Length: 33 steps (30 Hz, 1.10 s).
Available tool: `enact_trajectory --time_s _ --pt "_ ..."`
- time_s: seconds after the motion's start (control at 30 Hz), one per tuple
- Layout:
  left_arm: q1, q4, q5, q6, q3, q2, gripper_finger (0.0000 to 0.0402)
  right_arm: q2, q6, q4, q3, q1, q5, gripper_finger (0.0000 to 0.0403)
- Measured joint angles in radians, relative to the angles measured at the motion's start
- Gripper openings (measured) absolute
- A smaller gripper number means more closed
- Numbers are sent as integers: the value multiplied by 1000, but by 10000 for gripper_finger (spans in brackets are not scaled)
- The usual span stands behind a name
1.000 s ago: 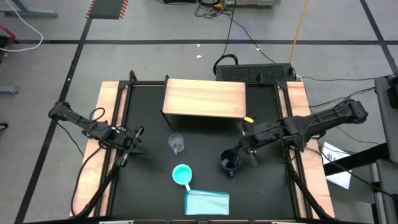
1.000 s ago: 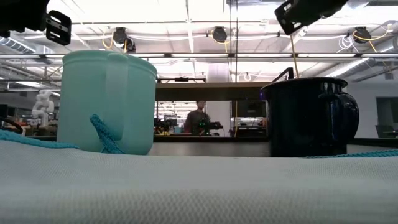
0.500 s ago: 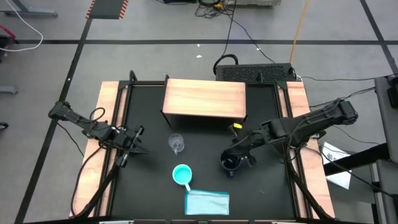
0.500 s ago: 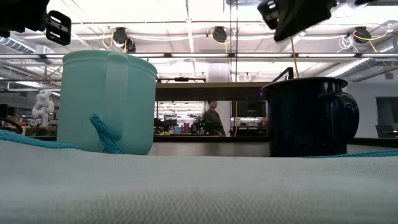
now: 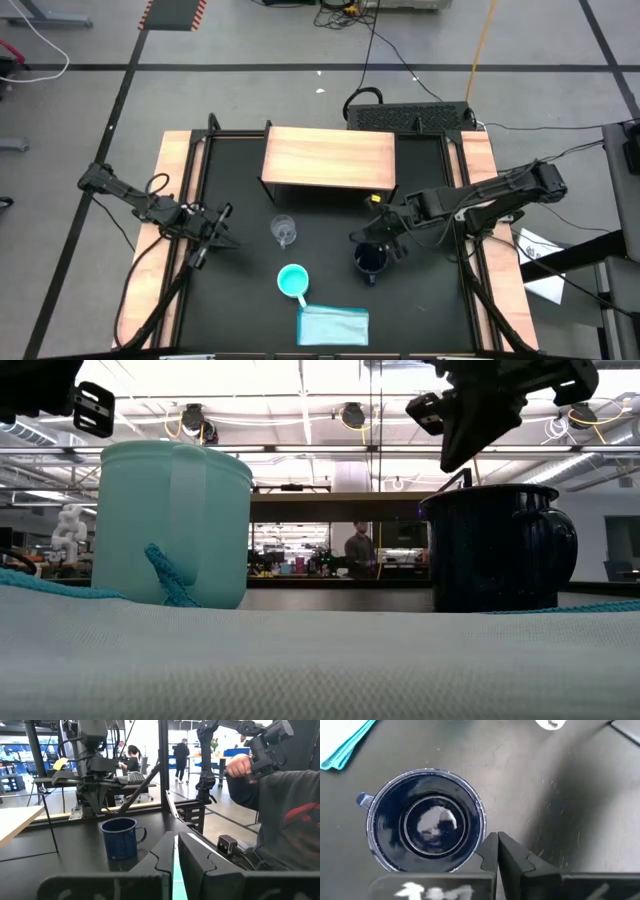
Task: Stack small to large cups/mugs on shelf
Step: Put the dark blue mug on the shelf
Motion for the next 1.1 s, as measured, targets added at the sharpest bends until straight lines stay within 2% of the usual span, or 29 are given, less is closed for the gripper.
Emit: enact_trajectory --time_s 0.17,0.37,0.73,0.87,1.1 --pt "0 -17 0 0 0 0 28 0 56 -13 0 -5 -7 2" --pt "0 -17 0 0 0 0 28 0 121 13 0 -14 -159 32" --pt "0 -17 0 0 0 0 28 0 133 18 -27 -17 -158 130" --pt "0 -16 0 0 0 0 28 0 130 52 -70 -32 -157 145" --pt "0 -16 0 5 0 0 28 0 130 71 -105 -60 -152 145"
